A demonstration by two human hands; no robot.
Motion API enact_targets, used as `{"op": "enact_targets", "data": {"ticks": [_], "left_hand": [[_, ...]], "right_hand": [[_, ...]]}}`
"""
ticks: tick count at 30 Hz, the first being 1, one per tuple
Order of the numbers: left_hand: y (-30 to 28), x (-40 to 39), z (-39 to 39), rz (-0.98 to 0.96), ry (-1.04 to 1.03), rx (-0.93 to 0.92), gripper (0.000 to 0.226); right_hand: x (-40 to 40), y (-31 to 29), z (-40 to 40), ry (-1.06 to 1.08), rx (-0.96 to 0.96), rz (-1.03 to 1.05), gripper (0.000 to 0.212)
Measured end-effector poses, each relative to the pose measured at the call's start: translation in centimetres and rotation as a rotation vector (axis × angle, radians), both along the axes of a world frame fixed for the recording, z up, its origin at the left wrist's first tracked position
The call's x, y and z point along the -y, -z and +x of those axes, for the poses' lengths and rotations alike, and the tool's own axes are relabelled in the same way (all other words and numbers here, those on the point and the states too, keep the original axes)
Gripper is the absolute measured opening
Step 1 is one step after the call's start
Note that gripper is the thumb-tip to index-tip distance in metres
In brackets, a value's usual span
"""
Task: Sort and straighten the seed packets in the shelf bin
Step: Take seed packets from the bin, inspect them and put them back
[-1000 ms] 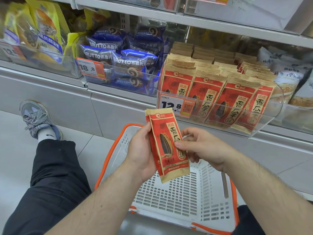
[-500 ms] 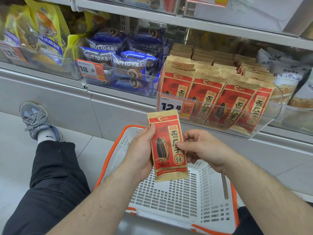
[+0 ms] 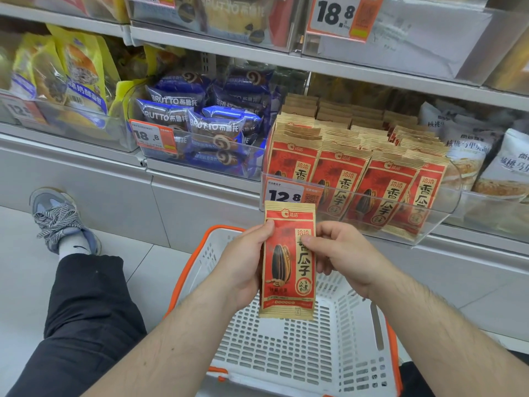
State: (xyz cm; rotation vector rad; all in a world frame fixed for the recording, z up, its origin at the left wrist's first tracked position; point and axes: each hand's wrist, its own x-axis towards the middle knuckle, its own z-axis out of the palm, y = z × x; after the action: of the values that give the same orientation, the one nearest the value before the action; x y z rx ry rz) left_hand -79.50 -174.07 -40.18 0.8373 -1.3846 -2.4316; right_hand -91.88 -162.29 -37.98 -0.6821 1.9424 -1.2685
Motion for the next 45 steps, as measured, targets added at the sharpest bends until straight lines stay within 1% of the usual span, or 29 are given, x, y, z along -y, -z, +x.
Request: {"op": "enact_targets", "data": {"ticks": [10, 12, 15, 18, 20, 22, 24, 26, 29, 30, 31, 33, 34, 37, 41, 45], "left_hand": [[-2.1, 0.8, -0.8, -0.031, 0.077, -0.025, 0.041], [-2.4, 1.0, -1.0, -0.066, 0.077, -0.029, 0.039], [-3.4, 2.1, -1.9, -0.236, -0.039, -0.065, 0.028], [-5.2, 4.4, -3.1, -0.422, -0.278, -0.111, 0.015], [-6.0, 6.3, -4.0, -0.603, -0.431, -0.086, 0.016], [-6.7, 8.0, -4.9, -0.783, -0.492, -0.069, 0.015], [-7.7, 9.0, -5.9, -0.970, -0.424, -0.048, 0.018], [-8.7, 9.9, -7.1, -1.112, -0.268, -0.014, 0.026], [-10.2, 10.5, -8.9, -1.216, -0.034, 0.056, 0.051], [-10.4, 10.6, -9.2, -1.248, 0.030, 0.088, 0.054], [-10.5, 10.8, -9.6, -1.253, 0.091, 0.108, 0.047], [-10.6, 10.8, -9.8, -1.273, 0.166, 0.136, 0.025], [-10.5, 11.0, -9.9, -1.298, 0.175, 0.142, 0.022], [-10.0, 10.9, -9.7, -1.346, 0.147, 0.123, 0.023], [-8.7, 11.0, -9.5, -1.358, 0.137, 0.035, 0.009], [-8.6, 11.4, -9.6, -1.443, 0.150, 0.010, 0.014]], "right_hand": [[0.2, -1.7, 0.1, 0.035, 0.078, -0.021, 0.019], [0.1, -1.9, 0.2, 0.068, 0.059, -0.053, 0.020], [-0.1, -2.9, 0.0, 0.180, -0.013, -0.190, 0.015], [0.0, -5.2, -0.6, 0.314, -0.096, -0.374, 0.011], [0.3, -7.0, -1.3, 0.394, -0.138, -0.497, 0.010], [0.7, -8.7, -2.1, 0.430, -0.224, -0.566, 0.008], [1.4, -10.4, -3.0, 0.437, -0.294, -0.613, 0.007], [2.5, -11.9, -4.1, 0.443, -0.341, -0.621, 0.008], [4.4, -13.3, -5.7, 0.441, -0.406, -0.587, 0.010], [5.0, -13.7, -6.2, 0.437, -0.424, -0.578, 0.010], [5.5, -13.9, -6.7, 0.438, -0.434, -0.572, 0.009], [6.4, -14.5, -7.6, 0.440, -0.443, -0.567, 0.009], [6.8, -14.7, -8.1, 0.433, -0.450, -0.557, 0.009], [8.0, -14.4, -9.6, 0.398, -0.501, -0.472, 0.011], [9.2, -13.2, -11.3, 0.326, -0.588, -0.305, 0.005], [10.4, -12.5, -11.9, 0.295, -0.646, -0.208, 0.005]]}}
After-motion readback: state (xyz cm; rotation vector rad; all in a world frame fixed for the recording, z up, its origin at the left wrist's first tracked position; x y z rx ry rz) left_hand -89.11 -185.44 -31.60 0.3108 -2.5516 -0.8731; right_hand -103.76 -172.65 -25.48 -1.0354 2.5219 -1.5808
